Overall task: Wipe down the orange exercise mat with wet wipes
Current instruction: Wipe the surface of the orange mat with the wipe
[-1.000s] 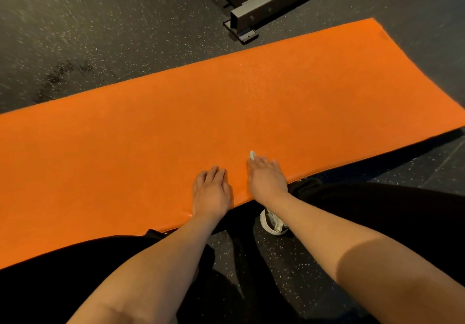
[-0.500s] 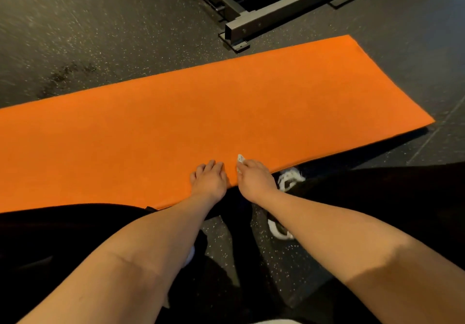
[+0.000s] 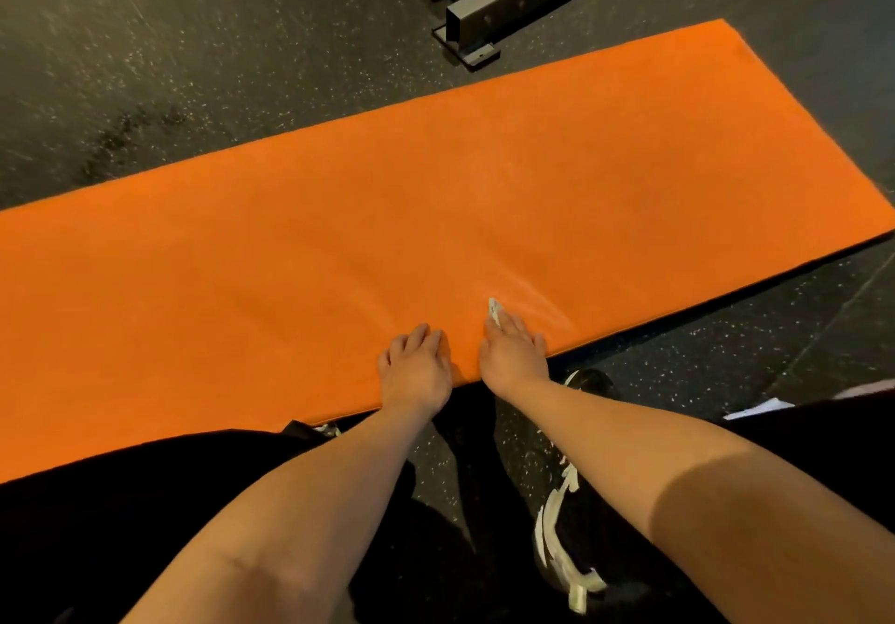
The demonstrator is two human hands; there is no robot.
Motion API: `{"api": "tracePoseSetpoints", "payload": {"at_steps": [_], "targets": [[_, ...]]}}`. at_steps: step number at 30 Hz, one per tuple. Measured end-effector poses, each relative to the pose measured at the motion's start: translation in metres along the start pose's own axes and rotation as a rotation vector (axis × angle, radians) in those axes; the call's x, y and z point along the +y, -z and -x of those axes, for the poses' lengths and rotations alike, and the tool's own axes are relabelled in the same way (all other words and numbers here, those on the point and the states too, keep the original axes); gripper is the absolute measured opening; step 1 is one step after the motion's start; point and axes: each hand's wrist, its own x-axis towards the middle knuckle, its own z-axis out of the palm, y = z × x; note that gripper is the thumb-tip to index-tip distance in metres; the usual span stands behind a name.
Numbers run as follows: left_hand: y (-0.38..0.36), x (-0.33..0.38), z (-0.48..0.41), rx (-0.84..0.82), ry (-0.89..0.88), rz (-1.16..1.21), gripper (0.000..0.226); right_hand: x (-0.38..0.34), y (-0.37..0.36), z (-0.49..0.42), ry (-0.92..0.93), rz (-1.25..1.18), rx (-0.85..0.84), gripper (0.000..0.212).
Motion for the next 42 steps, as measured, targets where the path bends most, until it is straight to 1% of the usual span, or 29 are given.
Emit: {"api": "tracePoseSetpoints", "payload": {"at_steps": [2, 4, 7, 10, 12, 15, 17, 19, 21, 23, 24, 25, 26, 29, 30, 31, 32, 35, 37, 39, 42], "targets": [[0.001, 0.003, -0.01, -0.007, 0.017, -0.038, 0.046, -0.008, -0.005, -0.009, -0.009, -0.031, 0.004, 0.056], [0.003, 0.001, -0.021, -0.013, 0.019, -0.038, 0.046, -0.022, -0.015, -0.012, 0.091, -0.067, -0.023, 0.056], [0.004, -0.009, -0.043, 0.016, 0.0, -0.04, 0.048, -0.033, -0.024, -0.02, 0.267, -0.03, -0.04, 0.056], [0.006, -0.016, -0.062, 0.02, 0.049, -0.09, 0.054, -0.028, -0.014, -0.042, 0.325, 0.046, -0.053, 0.054], [0.007, -0.018, -0.072, -0.002, 0.098, -0.074, 0.057, -0.023, -0.004, -0.061, 0.245, 0.053, -0.033, 0.054], [0.001, -0.02, -0.075, -0.009, 0.098, -0.072, 0.058, -0.018, 0.008, -0.088, 0.033, -0.016, 0.003, 0.056], [-0.003, -0.022, -0.074, 0.007, 0.095, -0.069, 0.058, -0.024, 0.005, -0.093, 0.004, -0.038, 0.039, 0.056], [-0.006, -0.024, -0.073, 0.027, 0.097, -0.046, 0.057, -0.038, -0.004, -0.088, 0.121, -0.073, 0.08, 0.056], [-0.007, -0.024, -0.072, 0.061, 0.085, 0.005, 0.054, -0.051, -0.015, -0.078, 0.298, -0.058, 0.048, 0.054], [-0.007, -0.025, -0.07, 0.088, 0.073, 0.058, 0.051, -0.049, -0.017, -0.077, 0.391, -0.022, -0.002, 0.055], [-0.007, -0.026, -0.07, 0.089, 0.073, 0.064, 0.05, -0.043, -0.014, -0.08, 0.412, 0.015, 0.002, 0.057], [-0.006, -0.027, -0.07, 0.082, 0.074, 0.056, 0.05, -0.035, -0.011, -0.084, 0.406, 0.052, 0.03, 0.06], [-0.005, -0.027, -0.07, 0.073, 0.072, 0.043, 0.05, -0.026, -0.007, -0.088, 0.36, 0.078, 0.066, 0.062], [-0.003, -0.028, -0.069, 0.059, 0.066, 0.02, 0.051, -0.008, 0.005, -0.098, 0.079, 0.044, 0.122, 0.066], [-0.003, -0.028, -0.069, 0.056, 0.069, 0.017, 0.051, -0.008, 0.006, -0.098, 0.03, 0.02, 0.114, 0.066], [-0.003, -0.028, -0.069, 0.049, 0.073, 0.017, 0.051, -0.013, 0.004, -0.095, 0.03, 0.003, 0.102, 0.067], [-0.002, -0.027, -0.069, 0.042, 0.078, 0.02, 0.051, -0.019, 0.002, -0.09, 0.074, -0.016, 0.086, 0.067], [-0.001, -0.024, -0.069, 0.031, 0.088, 0.052, 0.051, -0.041, -0.01, -0.075, 0.32, -0.033, 0.002, 0.064], [0.0, -0.023, -0.068, 0.031, 0.091, 0.063, 0.051, -0.044, -0.013, -0.073, 0.398, 0.032, -0.026, 0.06], [0.001, -0.024, -0.069, 0.02, 0.091, 0.041, 0.052, -0.037, -0.008, -0.08, 0.351, 0.071, 0.004, 0.06], [0.001, -0.025, -0.071, 0.005, 0.098, 0.024, 0.052, -0.027, 0.001, -0.09, 0.134, 0.041, 0.074, 0.066]]}}
